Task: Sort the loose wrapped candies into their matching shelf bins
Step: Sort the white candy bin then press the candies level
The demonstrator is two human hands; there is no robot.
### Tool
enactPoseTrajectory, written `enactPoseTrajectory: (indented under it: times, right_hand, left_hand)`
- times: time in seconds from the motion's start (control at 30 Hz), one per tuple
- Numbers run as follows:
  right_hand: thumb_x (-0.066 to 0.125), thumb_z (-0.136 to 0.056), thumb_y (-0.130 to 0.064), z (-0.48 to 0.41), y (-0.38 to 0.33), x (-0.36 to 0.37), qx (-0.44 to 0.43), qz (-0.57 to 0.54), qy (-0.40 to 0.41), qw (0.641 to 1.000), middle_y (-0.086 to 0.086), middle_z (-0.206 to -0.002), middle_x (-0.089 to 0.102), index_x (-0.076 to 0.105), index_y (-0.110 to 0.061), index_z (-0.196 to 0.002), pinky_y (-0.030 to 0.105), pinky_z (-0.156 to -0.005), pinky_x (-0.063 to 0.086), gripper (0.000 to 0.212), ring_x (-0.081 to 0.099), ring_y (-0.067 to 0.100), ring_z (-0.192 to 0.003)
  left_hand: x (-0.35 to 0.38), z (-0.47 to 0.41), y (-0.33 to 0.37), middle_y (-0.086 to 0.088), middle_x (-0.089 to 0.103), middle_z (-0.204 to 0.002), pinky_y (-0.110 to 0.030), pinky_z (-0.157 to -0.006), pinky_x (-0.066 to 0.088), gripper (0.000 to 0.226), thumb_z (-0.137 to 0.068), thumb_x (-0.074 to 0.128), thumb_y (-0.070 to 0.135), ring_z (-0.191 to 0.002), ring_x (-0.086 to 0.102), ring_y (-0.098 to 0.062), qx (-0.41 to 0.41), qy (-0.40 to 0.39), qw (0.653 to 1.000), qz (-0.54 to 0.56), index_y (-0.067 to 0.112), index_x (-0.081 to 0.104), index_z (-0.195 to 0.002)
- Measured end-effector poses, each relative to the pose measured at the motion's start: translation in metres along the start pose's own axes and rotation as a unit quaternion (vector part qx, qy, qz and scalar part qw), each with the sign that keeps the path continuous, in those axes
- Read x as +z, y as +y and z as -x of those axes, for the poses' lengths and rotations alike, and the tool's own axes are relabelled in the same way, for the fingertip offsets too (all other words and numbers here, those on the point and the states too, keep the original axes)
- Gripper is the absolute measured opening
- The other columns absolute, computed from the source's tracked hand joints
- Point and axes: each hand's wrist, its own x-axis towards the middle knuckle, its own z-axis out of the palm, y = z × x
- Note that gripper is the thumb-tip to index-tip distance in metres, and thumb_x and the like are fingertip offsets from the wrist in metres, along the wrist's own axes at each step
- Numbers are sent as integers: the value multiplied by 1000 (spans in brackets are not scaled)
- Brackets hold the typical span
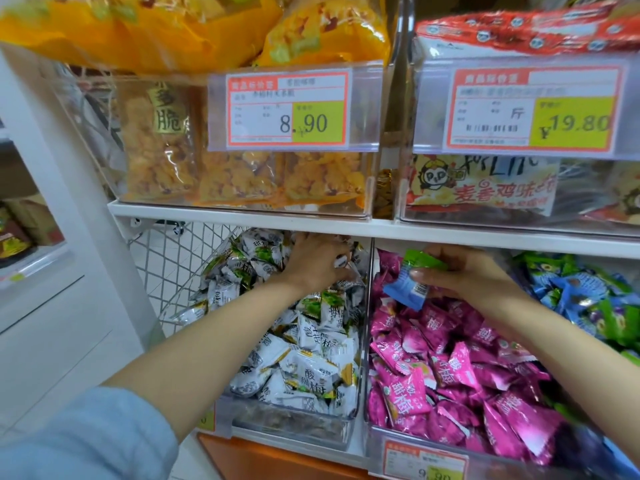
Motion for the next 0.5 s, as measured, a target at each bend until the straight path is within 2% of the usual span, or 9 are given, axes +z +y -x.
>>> enactPoseTrajectory:
  times: [0.1, 0.2, 0.27, 0.33, 0.4, 0.5]
  right_hand:
    - [72, -75, -10, 2, -2, -1, -1, -3, -6, 1000, -16, -73, 72, 66, -25, -82, 16, -69, 54, 18, 66, 0, -73]
    - [71, -75, -4, 4, -4, -2, 5, -28, -9, 1000, -7, -81, 71, 65, -20, -84, 18, -66, 57, 19, 67, 5, -74]
    - [69, -76, -2, 5, -7, -2, 12, -41, -15, 999, -2, -89, 69, 65, -18, -87, 22, -64, 58, 19, 66, 10, -79]
    - [67, -78, -2, 7, -9, -3, 14, -52, -23, 998, -1, -89, 69, 65, -18, -88, 24, -61, 58, 19, 66, 11, -78]
    - [68, -79, -4, 8, -11, -3, 19, -50, -25, 998, 0, -91, 70, 65, -18, -88, 26, -60, 59, 17, 67, 13, -79]
    - [68, -80, -5, 13, -13, -5, 24, -52, -23, 998, 3, -91, 70, 65, -16, -89, 24, -58, 58, 14, 67, 15, -79]
  left_hand:
    - [-3, -6, 3, 2, 46, -139, -35, -106, 18, 43, -83, 62, 46, -133, 31, -22, -22, -21, 999, 22, 24, 58, -120]
    - [-11, -1, 2, 5, 44, -137, -34, -107, 15, 29, -79, 69, 43, -135, 28, -22, -18, -81, 990, 113, 36, 56, -104]
    - [-19, 11, 2, 9, 47, -133, -39, -110, 14, 34, -78, 69, 43, -133, 29, -19, -4, -86, 988, 131, 38, 53, -108]
    - [-29, 28, 4, 14, 46, -124, -33, -108, 9, 30, -81, 67, 40, -130, 28, -14, 20, -66, 991, 116, 32, 56, -108]
    - [-34, 41, 6, 15, 42, -129, -26, -102, 4, 27, -82, 66, 39, -129, 22, -10, 60, -103, 991, 60, 31, 60, -107]
    - [-32, 48, 9, 14, 31, -140, -31, -104, 2, 37, -81, 64, 45, -133, 14, -12, 78, -167, 980, -72, 38, 57, -117]
